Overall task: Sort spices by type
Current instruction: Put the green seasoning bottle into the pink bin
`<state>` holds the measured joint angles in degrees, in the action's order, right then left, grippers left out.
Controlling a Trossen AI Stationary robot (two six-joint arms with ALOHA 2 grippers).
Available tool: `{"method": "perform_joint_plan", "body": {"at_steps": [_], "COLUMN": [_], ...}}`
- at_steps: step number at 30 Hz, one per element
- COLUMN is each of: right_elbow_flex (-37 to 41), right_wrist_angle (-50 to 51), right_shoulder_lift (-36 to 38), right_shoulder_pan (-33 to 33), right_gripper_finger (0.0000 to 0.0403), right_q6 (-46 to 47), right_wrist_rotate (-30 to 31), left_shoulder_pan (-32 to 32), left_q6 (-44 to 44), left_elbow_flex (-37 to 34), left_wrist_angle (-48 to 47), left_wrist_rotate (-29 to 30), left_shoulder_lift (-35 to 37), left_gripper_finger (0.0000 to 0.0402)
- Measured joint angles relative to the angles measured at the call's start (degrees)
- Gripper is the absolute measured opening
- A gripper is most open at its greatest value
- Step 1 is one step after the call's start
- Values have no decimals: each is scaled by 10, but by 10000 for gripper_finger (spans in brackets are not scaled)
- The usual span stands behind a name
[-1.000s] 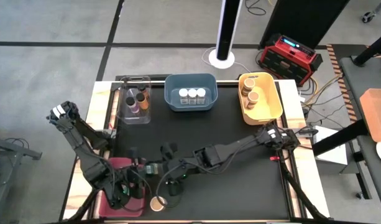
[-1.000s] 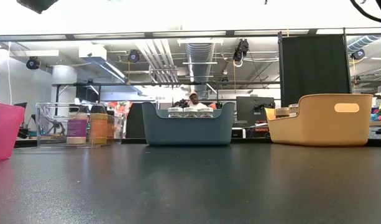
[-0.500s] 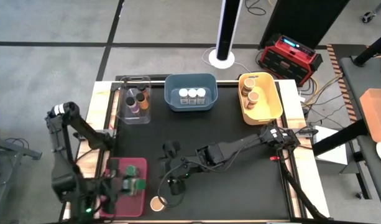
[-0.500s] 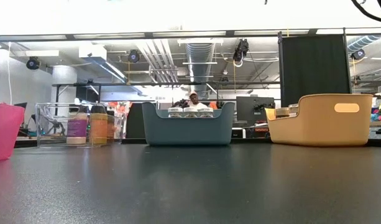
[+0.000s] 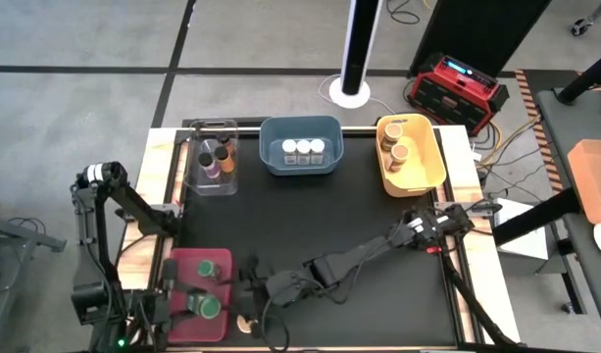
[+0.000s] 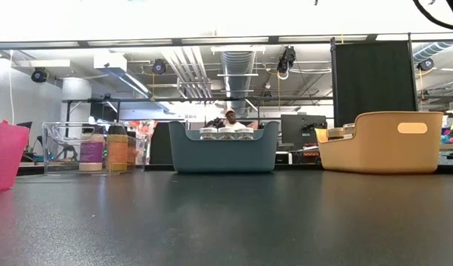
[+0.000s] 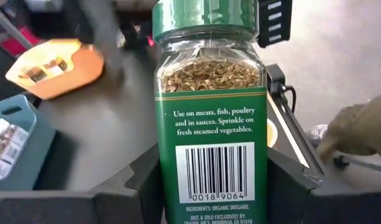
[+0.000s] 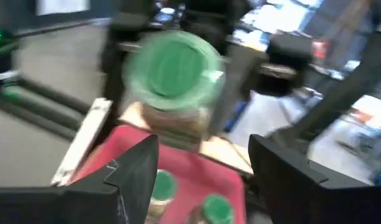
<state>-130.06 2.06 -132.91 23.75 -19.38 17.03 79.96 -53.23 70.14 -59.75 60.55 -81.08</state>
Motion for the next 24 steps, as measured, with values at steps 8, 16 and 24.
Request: {"method": "perform_joint_plan", "body": {"at_steps": [8,16,24], "right_elbow_flex": [0,0,0], "right_wrist_angle": [-141,-86,117], "right_shoulder_lift": [-43,-25,31], "right_shoulder_pan": [-1,13,15], "right_gripper_finger": [241,276,294], "right_q6": [3,-59,4], "right_wrist_rotate": [8,168,346], "left_shoulder_pan": [-9,-47,-86], "left_q6": [43,104,183], "left_elbow_flex": [-1,12,33], "left_wrist_angle": [19,20,17], "left_wrist_rotate": [26,77,100], "left_shoulder_lift": [0,2,13], "left_gripper_finger": [180,180,180]}}
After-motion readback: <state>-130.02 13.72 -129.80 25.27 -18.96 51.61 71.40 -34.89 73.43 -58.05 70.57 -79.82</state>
